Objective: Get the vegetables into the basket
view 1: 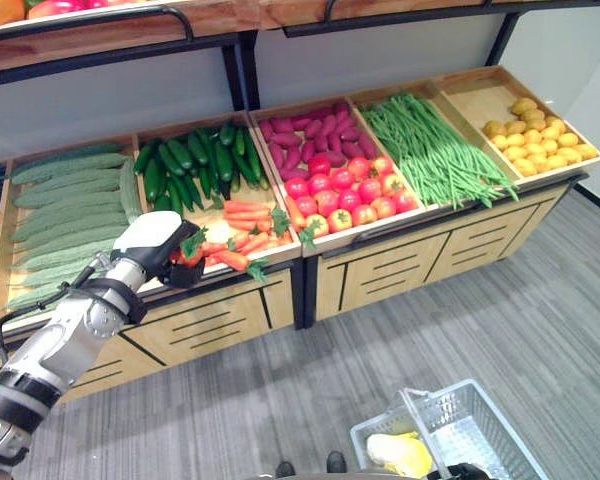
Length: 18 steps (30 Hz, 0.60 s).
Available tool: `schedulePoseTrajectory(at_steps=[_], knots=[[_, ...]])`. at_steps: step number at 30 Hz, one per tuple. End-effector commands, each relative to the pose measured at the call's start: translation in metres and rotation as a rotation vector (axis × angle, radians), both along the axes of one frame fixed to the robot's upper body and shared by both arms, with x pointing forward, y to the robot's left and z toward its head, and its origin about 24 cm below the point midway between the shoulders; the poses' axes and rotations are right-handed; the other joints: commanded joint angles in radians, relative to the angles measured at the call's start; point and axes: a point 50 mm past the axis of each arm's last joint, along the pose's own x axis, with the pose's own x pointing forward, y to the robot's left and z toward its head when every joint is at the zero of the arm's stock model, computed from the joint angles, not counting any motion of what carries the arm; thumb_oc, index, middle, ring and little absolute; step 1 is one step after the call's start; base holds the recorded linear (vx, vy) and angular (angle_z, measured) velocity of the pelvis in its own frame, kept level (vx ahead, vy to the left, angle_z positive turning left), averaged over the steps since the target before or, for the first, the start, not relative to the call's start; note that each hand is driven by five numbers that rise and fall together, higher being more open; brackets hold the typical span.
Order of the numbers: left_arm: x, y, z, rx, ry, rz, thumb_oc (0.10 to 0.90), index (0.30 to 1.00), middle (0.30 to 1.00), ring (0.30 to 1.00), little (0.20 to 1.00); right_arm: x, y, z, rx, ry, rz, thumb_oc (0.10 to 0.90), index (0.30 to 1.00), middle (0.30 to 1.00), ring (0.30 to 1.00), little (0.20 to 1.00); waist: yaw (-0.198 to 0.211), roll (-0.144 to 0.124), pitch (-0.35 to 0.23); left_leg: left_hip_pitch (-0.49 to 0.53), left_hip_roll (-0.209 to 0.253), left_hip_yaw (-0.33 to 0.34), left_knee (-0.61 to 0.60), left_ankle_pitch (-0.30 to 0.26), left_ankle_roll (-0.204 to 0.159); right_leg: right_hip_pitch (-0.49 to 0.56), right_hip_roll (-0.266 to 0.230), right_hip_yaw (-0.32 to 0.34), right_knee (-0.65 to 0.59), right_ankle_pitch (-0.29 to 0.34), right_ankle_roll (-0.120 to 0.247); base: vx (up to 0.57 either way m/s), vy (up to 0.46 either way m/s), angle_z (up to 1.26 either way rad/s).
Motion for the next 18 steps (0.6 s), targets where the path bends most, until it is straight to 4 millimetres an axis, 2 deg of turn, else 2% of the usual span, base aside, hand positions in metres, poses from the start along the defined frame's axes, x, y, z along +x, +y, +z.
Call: schedulePoseTrajectory(at_steps=[1,9,18], knots=[[0.015,0.005,0.073,-0.034,-0.297,0.013,0.400,0.300,0.300,0.300,0.300,-0.012,-0.013,0.002,-0.031,0.046,-0.010,0.400,0.300,0.300,0.300,0.300,-0.003,0.010,-0.082,0.081,0.029,0.005,0.010,-0.144,-0.043,-0.037,-0.084,0.033,0.045,-0.087,0.136,-0.04,0.047,-0.01],[0.022,-0.007,0.074,-0.085,-0.300,-0.015,0.400,0.300,0.300,0.300,0.300,-0.008,-0.017,0.005,-0.045,0.005,-0.041,0.400,0.300,0.300,0.300,0.300,-0.031,0.019,-0.061,0.078,0.007,0.020,0.007,-0.148,-0.020,-0.074,-0.097,0.059,0.078,-0.063,0.158,-0.06,0.097,-0.03],[0.036,-0.029,0.075,-0.124,-0.315,-0.074,0.400,0.300,0.300,0.300,0.300,-0.003,-0.017,0.006,-0.057,-0.034,-0.070,0.400,0.300,0.300,0.300,0.300,-0.085,0.030,-0.002,0.053,-0.020,0.103,0.007,-0.157,0.009,-0.177,-0.108,0.123,0.149,0.007,0.199,-0.08,0.148,-0.28]])
